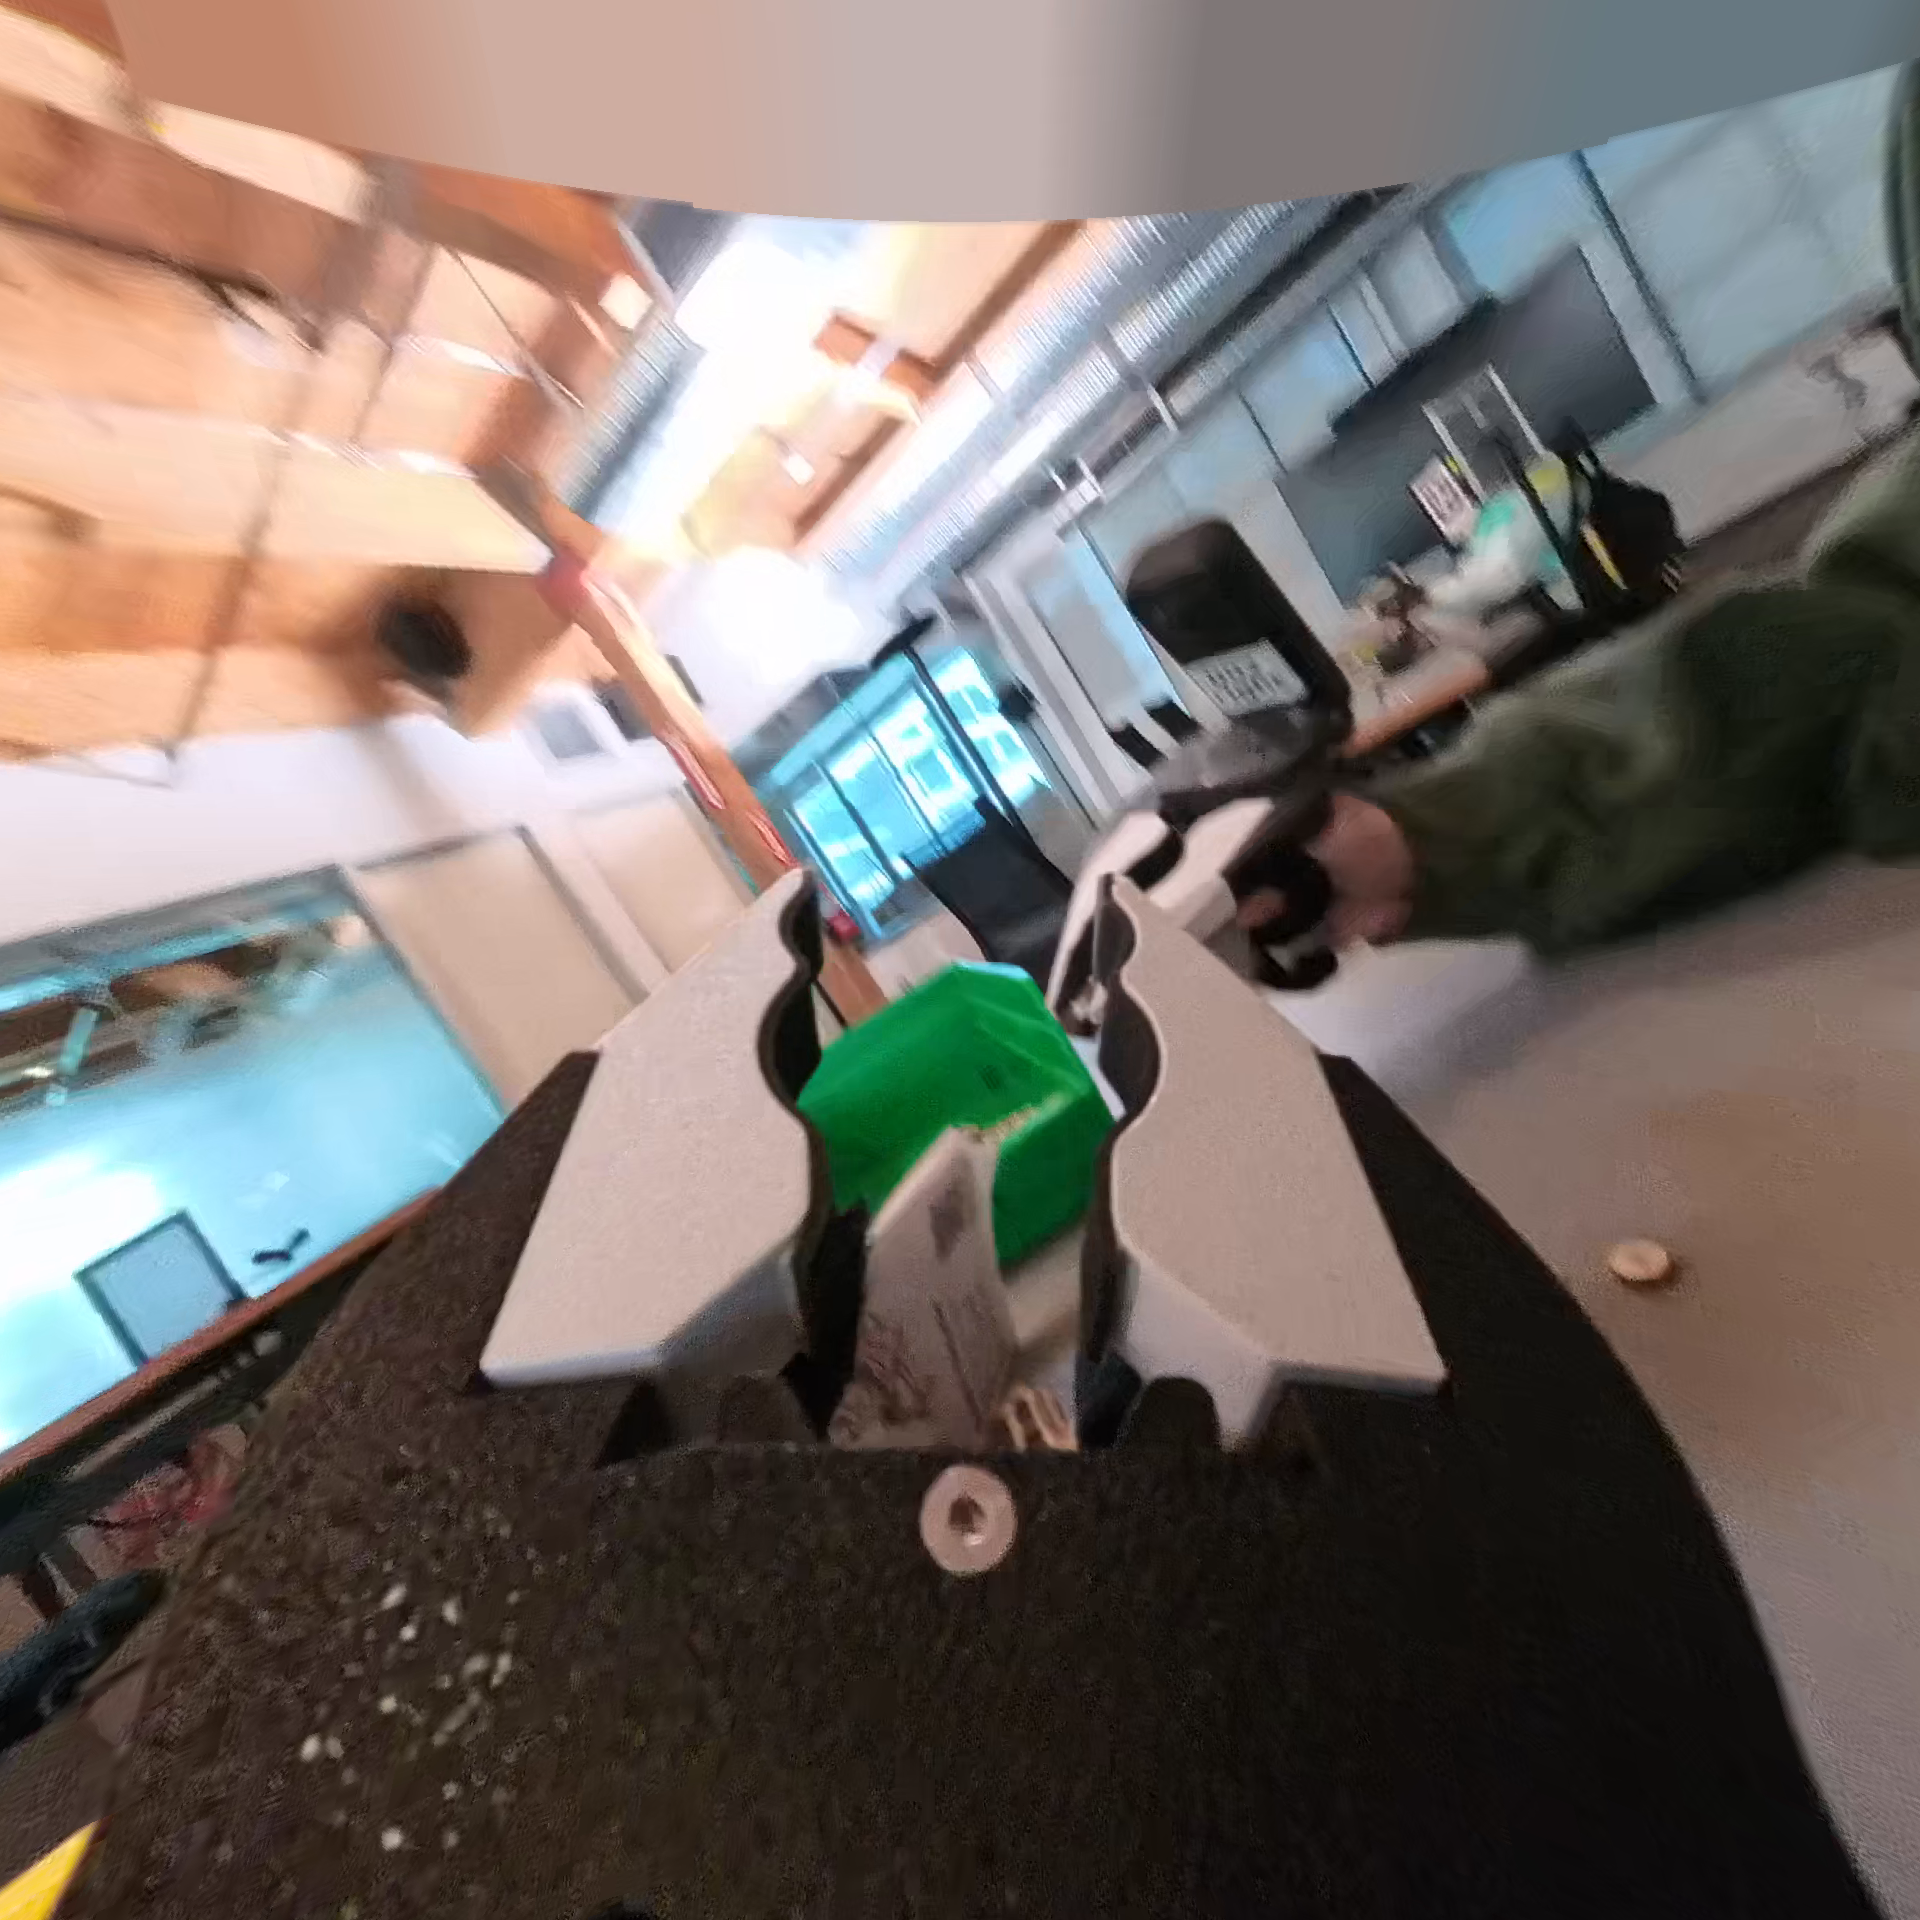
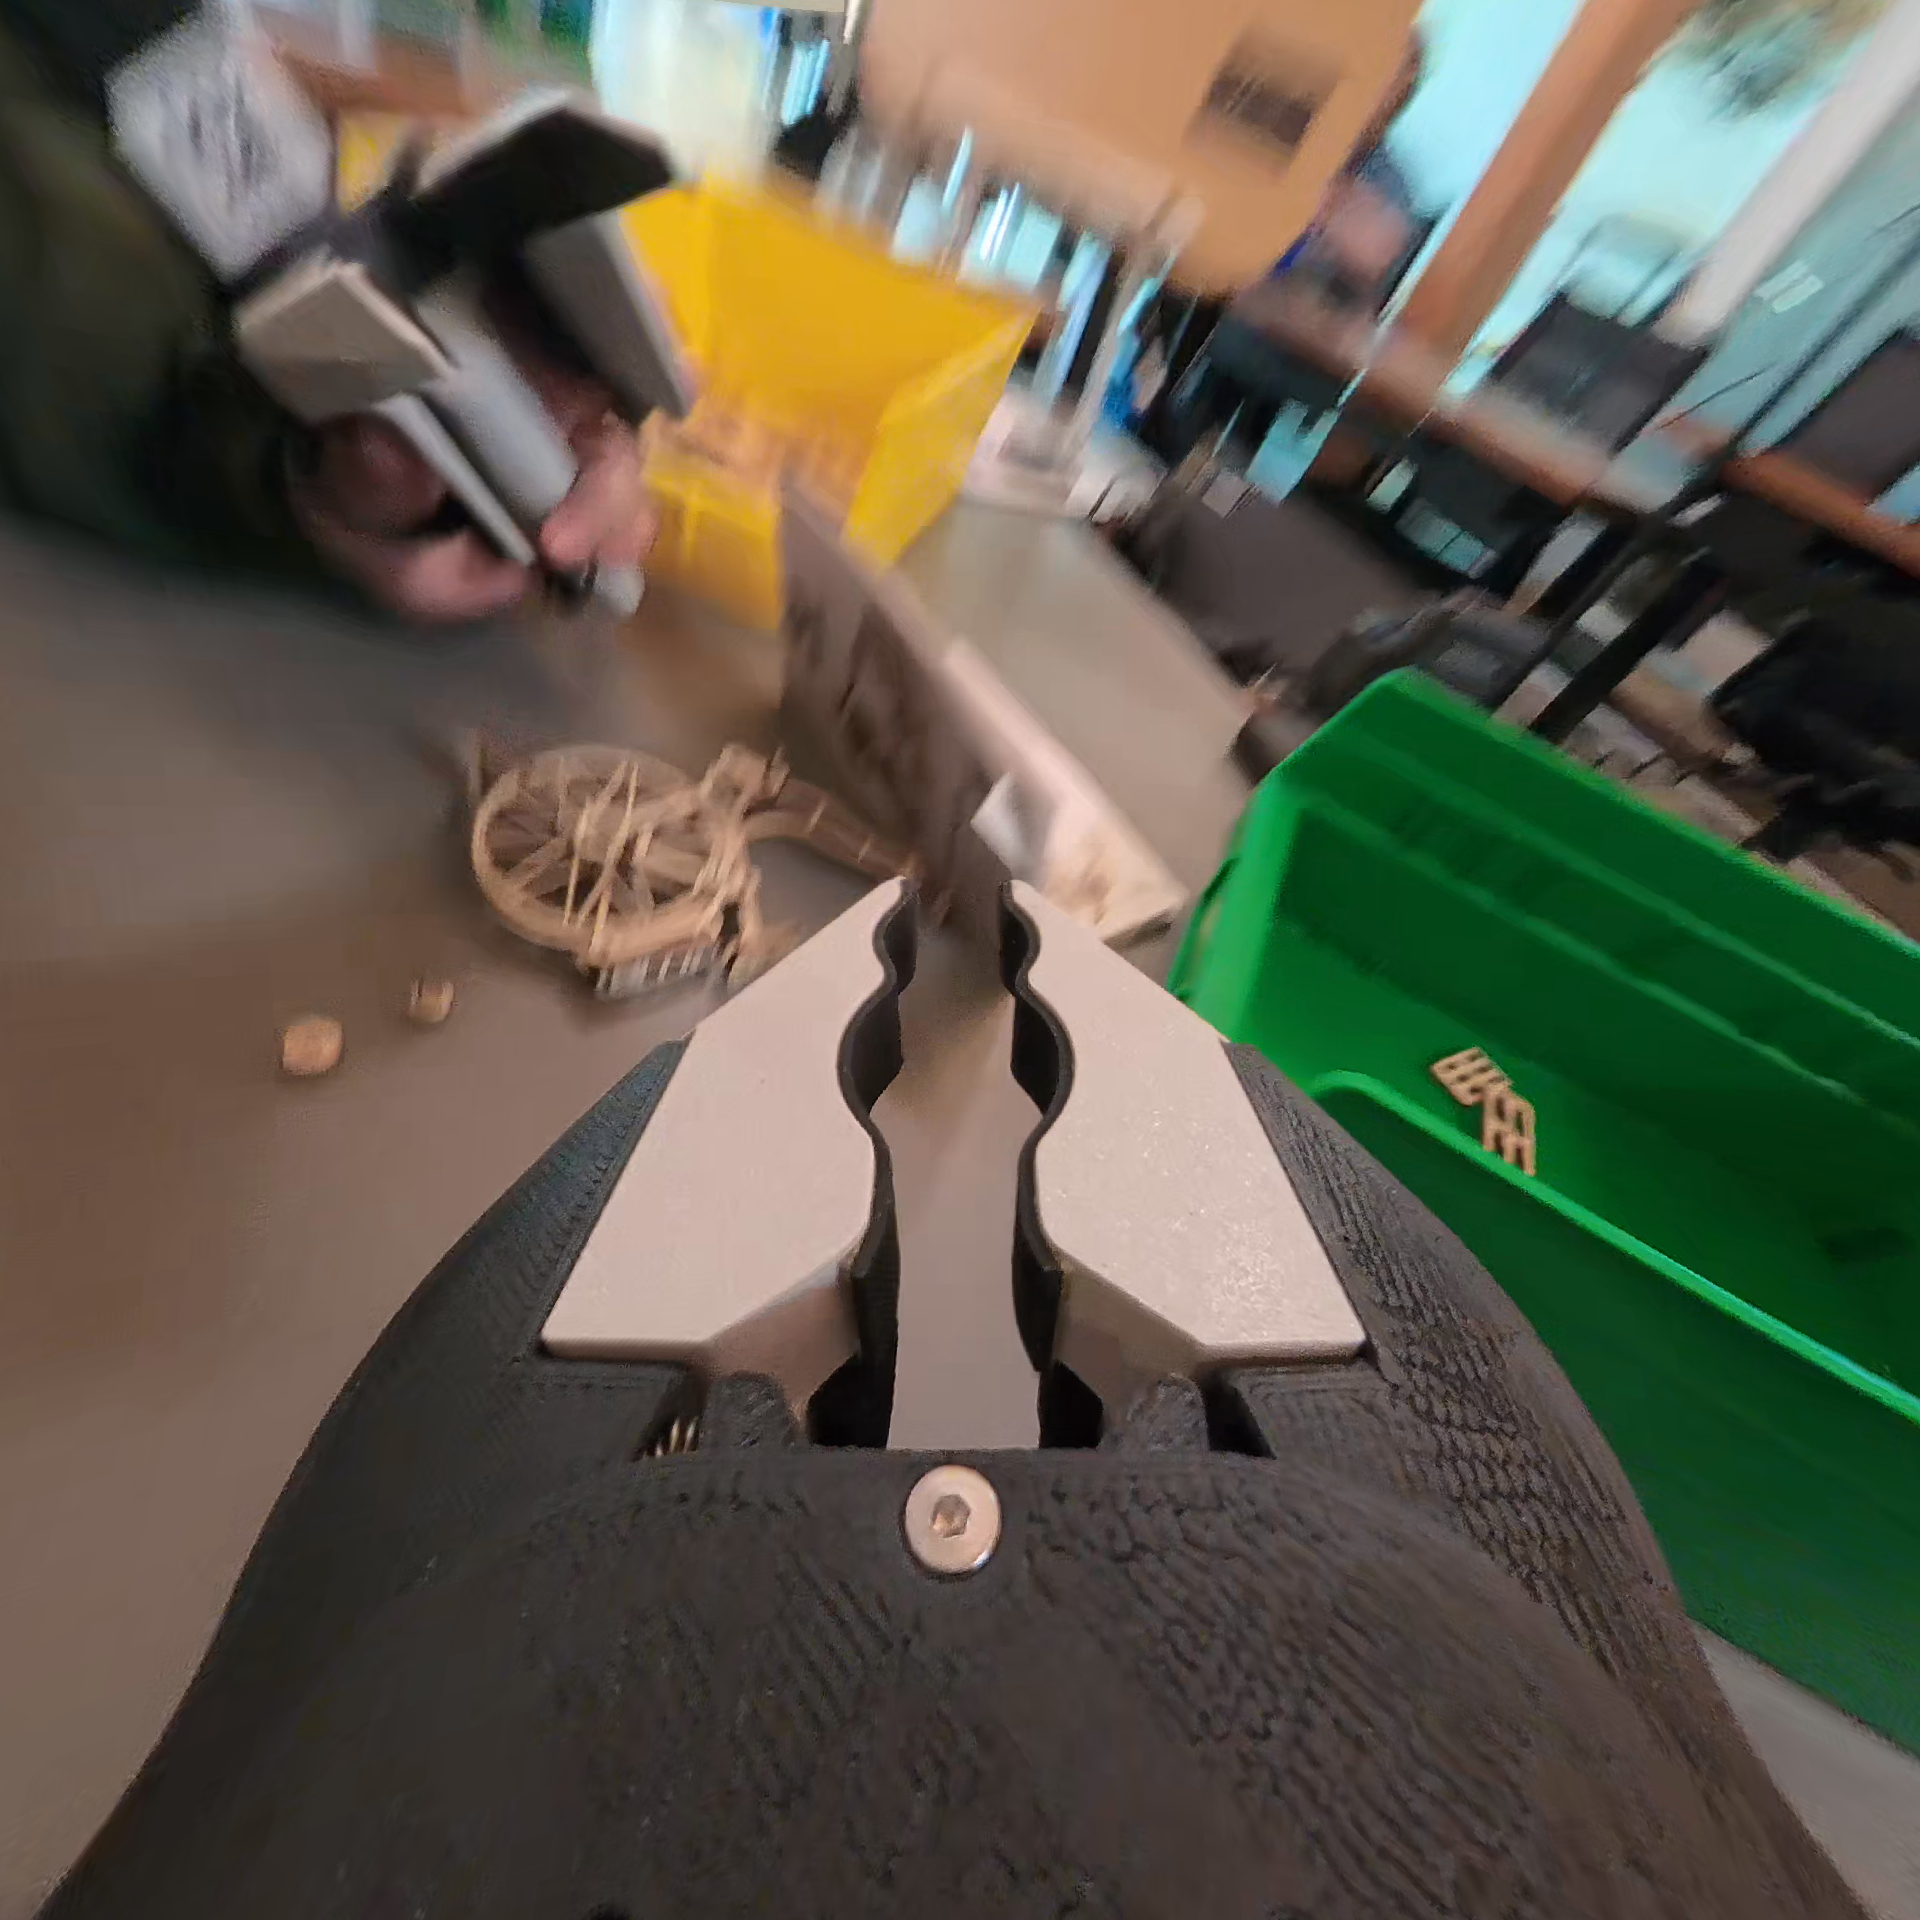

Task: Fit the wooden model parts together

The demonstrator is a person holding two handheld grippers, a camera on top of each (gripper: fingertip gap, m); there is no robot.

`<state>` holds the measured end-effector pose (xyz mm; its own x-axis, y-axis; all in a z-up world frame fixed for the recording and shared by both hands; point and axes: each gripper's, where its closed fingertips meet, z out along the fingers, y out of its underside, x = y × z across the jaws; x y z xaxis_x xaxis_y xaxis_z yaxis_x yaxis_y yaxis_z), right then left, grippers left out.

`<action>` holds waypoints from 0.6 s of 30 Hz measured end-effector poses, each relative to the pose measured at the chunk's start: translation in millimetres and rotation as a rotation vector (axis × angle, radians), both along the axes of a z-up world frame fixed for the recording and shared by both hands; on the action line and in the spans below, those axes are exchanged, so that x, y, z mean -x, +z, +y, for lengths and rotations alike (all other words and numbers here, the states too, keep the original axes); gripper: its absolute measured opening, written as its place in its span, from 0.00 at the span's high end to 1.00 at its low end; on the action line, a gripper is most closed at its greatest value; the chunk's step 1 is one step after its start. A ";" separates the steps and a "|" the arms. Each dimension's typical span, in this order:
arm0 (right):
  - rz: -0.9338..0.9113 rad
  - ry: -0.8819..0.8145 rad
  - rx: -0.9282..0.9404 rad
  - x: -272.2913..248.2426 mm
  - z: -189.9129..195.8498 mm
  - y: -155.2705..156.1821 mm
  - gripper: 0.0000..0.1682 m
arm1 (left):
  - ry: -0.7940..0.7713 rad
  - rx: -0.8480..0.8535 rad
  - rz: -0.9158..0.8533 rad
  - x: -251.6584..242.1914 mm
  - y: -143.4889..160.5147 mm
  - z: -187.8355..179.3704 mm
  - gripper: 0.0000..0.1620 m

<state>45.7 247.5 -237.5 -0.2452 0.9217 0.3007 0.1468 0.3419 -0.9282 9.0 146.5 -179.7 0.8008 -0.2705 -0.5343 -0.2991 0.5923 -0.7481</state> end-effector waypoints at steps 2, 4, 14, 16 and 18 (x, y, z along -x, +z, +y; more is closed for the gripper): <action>0.100 -0.026 0.065 -3.2 8.8 14.3 0.92 | -0.001 -0.018 -0.050 5.8 7.5 -3.4 0.66; 0.165 -0.047 0.090 -5.3 14.8 20.6 0.92 | 0.012 0.002 -0.059 9.3 5.3 0.5 0.67; 0.176 -0.051 0.025 -4.2 10.7 16.0 0.93 | 0.003 0.022 -0.052 7.4 1.7 2.4 0.68; 0.175 -0.050 0.026 -3.2 11.1 16.2 0.93 | -0.001 0.025 -0.048 6.6 1.0 2.5 0.68; 0.176 -0.050 0.028 -3.5 12.6 16.5 0.93 | -0.007 0.032 -0.044 5.4 -0.4 3.1 0.69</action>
